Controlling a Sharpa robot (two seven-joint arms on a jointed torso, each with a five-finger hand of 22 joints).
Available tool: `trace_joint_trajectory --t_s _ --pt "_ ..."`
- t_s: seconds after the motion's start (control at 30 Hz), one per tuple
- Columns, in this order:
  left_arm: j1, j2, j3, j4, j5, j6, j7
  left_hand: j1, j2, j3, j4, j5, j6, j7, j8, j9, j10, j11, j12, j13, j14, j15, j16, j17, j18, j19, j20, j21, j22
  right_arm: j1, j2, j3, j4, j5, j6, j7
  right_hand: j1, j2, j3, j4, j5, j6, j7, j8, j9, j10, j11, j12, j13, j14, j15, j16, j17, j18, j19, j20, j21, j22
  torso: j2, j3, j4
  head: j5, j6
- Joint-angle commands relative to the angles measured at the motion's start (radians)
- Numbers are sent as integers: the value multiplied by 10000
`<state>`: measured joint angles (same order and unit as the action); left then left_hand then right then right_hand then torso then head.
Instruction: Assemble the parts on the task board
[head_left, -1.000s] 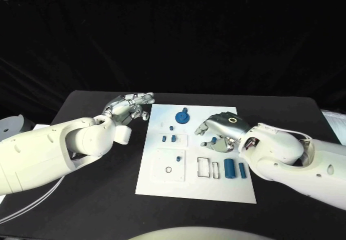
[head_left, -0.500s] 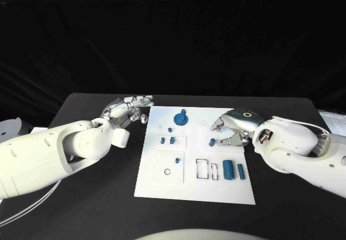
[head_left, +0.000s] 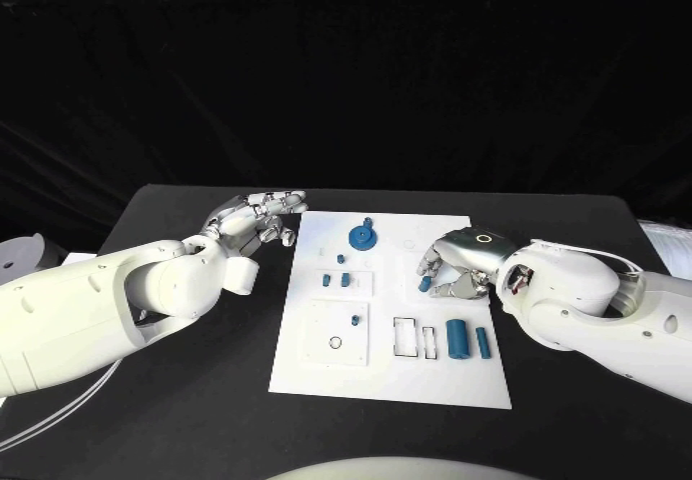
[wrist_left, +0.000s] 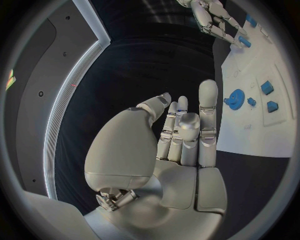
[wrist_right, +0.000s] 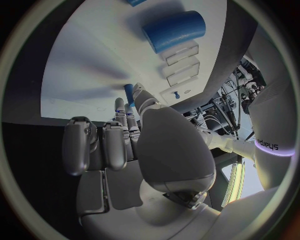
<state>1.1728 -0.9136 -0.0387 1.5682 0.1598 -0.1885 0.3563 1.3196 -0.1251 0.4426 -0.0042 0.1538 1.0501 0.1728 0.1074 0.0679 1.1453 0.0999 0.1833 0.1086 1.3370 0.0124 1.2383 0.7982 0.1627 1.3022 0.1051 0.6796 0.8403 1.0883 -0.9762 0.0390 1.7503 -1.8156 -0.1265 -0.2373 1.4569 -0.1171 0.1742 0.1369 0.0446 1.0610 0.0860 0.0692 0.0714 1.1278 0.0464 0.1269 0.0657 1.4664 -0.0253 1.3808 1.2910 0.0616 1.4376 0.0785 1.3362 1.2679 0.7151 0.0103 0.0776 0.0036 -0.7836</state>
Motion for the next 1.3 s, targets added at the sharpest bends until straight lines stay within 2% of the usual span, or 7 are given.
trace_joint_trajectory --t_s 0.03,0.3,0.57,0.77,1.07,1.3 --pt "2 19 3 6 -59 213 40 -3 102 -62 3 49 -65 10 -23 -7 -75 -21 34 10 -71 -13 -41 -9 97 -72 24 -36 -9 -23 64 -4 -35 -61 356 170 57 113 91 -2 49 114 8 51 11 124 -5 29 -11 585 -28 -40 -17 91 71 -16 -25 8 0 7 16 4 -22" --pt "2 23 3 -23 -59 218 24 -3 102 -62 3 49 -65 10 -23 -7 -75 -21 34 10 -71 -13 -41 -9 97 -72 24 -36 -9 -36 157 -10 -103 -53 455 220 236 414 407 103 45 538 11 148 57 550 -90 1 -11 600 -105 -8 15 80 107 -77 11 62 5 11 -7 24 -37" --pt "2 31 3 -41 -59 254 -6 -3 102 -62 3 49 -65 10 -23 -7 -75 -21 34 10 -71 -13 -41 -9 97 -72 24 -36 -9 -38 220 -11 -146 -71 503 187 245 478 611 248 47 824 -38 156 76 867 -141 -129 -11 614 -206 42 72 68 144 -193 54 125 2 6 -3 1 -43" --pt "2 40 2 -55 -59 289 -46 -3 102 -62 3 49 -65 10 -23 -7 -75 -21 34 10 -71 -13 -41 -9 97 -72 24 -36 -9 -46 304 -11 -202 -215 174 -232 241 730 843 387 55 1109 -21 200 127 1276 -152 -156 19 632 -304 144 204 43 211 -308 146 243 -1 9 4 -4 -55" --pt "2 39 2 -87 -59 287 -66 -3 102 -62 3 49 -65 10 -23 -7 -75 -21 34 10 -71 -13 -41 -9 97 -72 24 -36 -9 -51 299 -10 -72 -171 -350 -394 368 796 1075 335 55 1177 0 162 150 1395 -150 -285 5 628 -312 165 220 39 223 -339 150 253 -8 5 -6 -8 -39" --pt "2 43 1 -114 -59 277 -82 18 113 -71 -18 46 -61 9 -9 -1 -88 -23 76 19 -87 -13 -54 -58 107 -82 27 -78 -41 34 108 -1 135 475 -516 -452 325 775 1132 376 55 1148 46 119 147 1386 -113 -359 -3 617 -297 146 191 42 213 -333 129 231 -22 -6 -7 -33 -38"
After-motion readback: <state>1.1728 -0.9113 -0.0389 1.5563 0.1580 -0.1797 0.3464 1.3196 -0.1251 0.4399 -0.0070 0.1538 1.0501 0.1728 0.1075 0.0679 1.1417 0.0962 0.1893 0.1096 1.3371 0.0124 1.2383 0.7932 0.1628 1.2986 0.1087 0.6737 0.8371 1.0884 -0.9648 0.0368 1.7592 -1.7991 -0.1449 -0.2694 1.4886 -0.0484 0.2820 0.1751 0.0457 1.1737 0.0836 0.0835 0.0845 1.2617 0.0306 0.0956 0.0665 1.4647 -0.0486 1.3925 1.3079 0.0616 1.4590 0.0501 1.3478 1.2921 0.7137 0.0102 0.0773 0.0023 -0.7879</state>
